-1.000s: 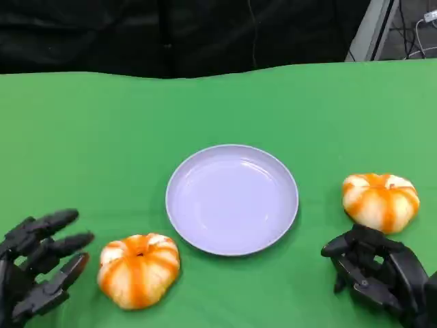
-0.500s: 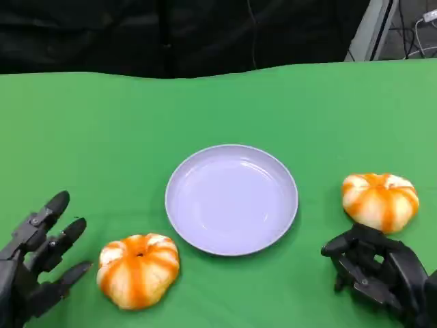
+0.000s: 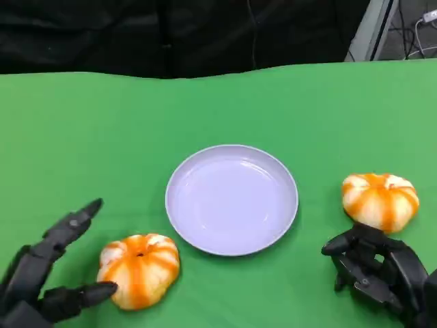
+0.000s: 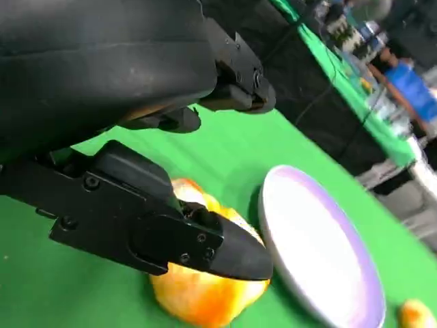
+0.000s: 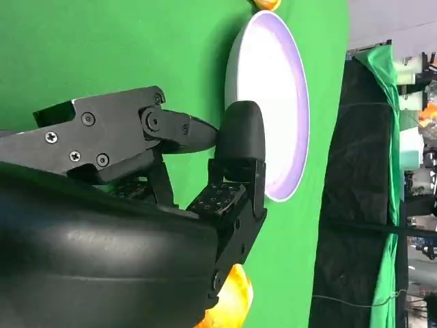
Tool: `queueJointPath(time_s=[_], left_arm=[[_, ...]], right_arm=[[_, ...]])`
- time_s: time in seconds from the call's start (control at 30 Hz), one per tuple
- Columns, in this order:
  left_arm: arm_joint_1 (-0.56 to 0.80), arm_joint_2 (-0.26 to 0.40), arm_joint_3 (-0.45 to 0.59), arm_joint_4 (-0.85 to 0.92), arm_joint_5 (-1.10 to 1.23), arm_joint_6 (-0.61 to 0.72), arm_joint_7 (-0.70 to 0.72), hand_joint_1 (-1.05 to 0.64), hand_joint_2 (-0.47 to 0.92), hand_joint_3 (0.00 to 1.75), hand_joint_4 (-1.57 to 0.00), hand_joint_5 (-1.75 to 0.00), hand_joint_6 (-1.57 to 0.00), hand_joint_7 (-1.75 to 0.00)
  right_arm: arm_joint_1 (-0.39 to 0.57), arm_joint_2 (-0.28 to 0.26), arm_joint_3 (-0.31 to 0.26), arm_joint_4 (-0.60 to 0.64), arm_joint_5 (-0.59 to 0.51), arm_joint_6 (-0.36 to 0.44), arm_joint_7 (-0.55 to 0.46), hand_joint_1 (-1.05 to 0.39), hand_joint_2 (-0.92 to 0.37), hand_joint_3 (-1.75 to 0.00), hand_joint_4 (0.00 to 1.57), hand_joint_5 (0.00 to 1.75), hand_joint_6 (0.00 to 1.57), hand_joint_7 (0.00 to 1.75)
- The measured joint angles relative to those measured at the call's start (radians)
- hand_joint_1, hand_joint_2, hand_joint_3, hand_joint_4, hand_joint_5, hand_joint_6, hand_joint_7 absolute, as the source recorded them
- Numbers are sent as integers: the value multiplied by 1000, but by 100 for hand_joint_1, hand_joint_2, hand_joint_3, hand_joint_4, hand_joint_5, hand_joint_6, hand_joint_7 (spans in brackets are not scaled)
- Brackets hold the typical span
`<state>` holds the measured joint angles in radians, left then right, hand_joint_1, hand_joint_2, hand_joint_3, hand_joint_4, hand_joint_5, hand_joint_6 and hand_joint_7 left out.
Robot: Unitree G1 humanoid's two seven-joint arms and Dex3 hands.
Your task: Grasp the bread from the table and place it into the plate.
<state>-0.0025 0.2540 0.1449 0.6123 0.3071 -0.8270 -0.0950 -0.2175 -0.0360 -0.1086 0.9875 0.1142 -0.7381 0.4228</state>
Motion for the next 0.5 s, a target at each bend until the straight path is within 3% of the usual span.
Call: queueJointPath(time_s=[0.07,0.23,0.5], left_arm=[[10,7,-17,-26,13,19,23,-99,92,28,-32,-1,-32,-1],[93,55,-72,-299,134,205,17,-105,92,36,-30,0,-31,0],[132,129,-154,-582,164,486,-137,-105,92,43,-30,0,-29,0]], right_arm=[[-1,0,0,1,0,0,0,-26,-92,-45,65,175,72,112],[-2,0,0,1,0,0,0,-25,-92,-46,65,175,72,111],[-2,0,0,3,0,1,-1,-25,-92,-45,64,175,71,111]])
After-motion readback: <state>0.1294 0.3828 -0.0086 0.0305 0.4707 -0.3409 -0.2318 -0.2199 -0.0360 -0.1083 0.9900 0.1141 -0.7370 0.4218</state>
